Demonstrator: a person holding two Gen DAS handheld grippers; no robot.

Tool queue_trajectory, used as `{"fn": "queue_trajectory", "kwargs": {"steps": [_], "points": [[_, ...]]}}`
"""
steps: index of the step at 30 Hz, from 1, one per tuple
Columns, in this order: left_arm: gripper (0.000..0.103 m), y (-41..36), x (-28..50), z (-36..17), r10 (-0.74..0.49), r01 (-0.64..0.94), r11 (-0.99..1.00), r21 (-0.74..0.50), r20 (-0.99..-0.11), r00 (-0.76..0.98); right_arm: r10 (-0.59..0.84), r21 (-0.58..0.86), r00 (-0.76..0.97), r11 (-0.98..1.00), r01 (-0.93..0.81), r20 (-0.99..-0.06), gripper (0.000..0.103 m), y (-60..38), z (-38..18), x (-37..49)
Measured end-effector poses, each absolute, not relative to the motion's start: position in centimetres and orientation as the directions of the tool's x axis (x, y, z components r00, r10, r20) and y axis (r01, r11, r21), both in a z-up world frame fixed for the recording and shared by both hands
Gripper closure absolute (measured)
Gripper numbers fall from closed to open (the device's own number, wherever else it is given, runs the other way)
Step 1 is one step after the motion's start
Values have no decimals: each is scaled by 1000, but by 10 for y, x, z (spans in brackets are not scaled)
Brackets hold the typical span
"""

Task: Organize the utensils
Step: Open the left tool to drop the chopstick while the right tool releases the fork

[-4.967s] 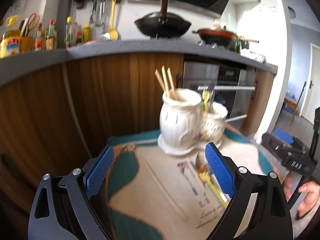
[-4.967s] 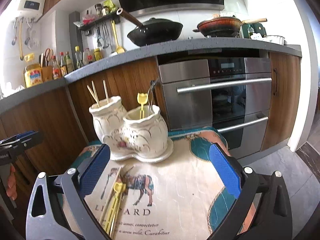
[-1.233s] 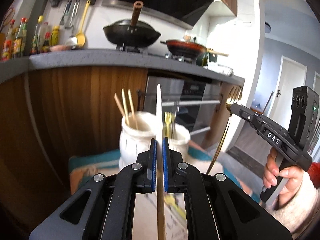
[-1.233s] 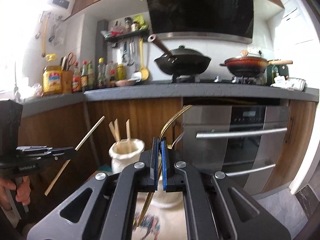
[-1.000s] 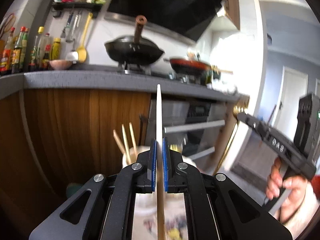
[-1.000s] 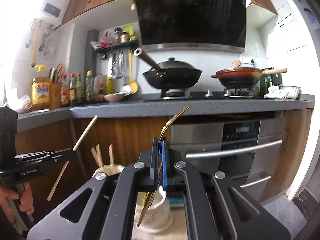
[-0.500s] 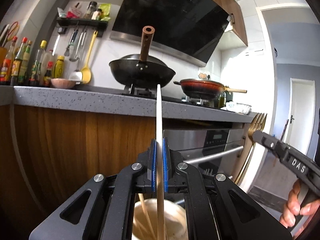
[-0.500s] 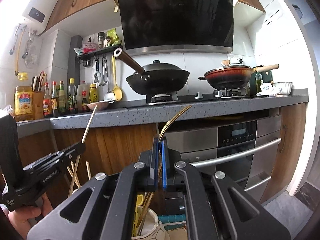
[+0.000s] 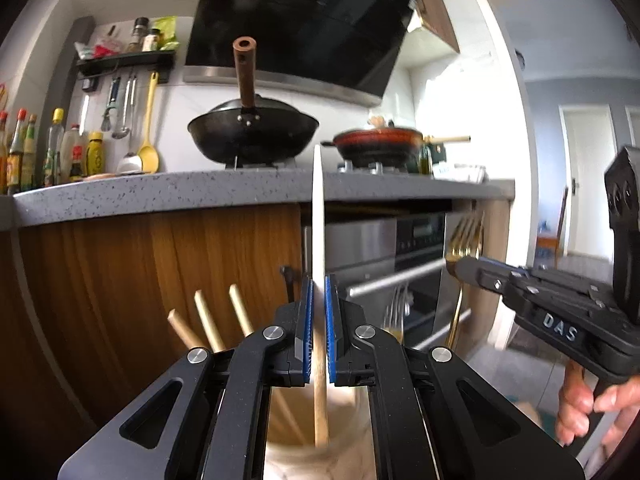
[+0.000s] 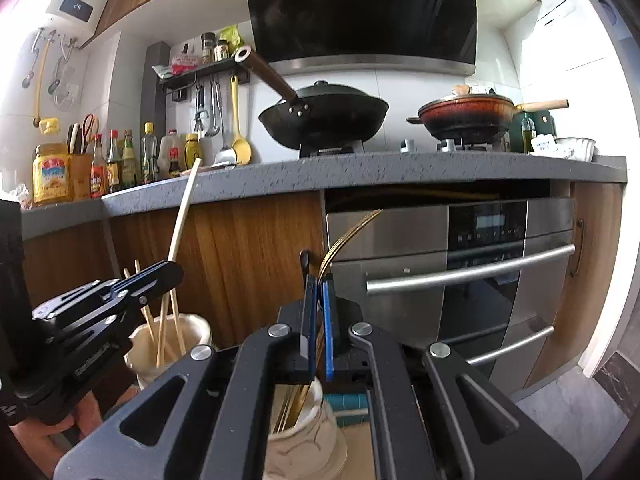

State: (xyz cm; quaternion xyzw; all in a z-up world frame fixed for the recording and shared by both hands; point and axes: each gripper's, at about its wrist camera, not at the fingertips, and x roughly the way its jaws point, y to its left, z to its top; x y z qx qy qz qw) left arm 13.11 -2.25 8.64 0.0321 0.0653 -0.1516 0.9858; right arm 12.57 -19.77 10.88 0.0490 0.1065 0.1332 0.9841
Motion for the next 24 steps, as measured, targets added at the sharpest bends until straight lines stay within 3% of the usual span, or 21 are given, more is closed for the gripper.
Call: {"fn": "queue_trajectory", "kwargs": {"steps": [5, 13, 16, 24], "points": [[97, -14, 128, 75, -277, 290, 957, 21, -240, 930, 261, 118, 942, 964, -240, -213, 100, -193, 96, 121], [96, -7, 135, 68, -241, 255, 967, 3, -317, 917, 249, 104, 947, 967, -232, -203, 100, -192, 95, 118], [85, -6, 137, 65, -233, 246, 969, -4, -331, 914, 251, 122, 946, 966, -230, -207, 100, -196, 95, 120], [72, -1, 135, 68, -227, 231, 973, -27, -327, 918, 251, 141, 944, 964, -224, -214, 100, -200, 93, 124]]}}
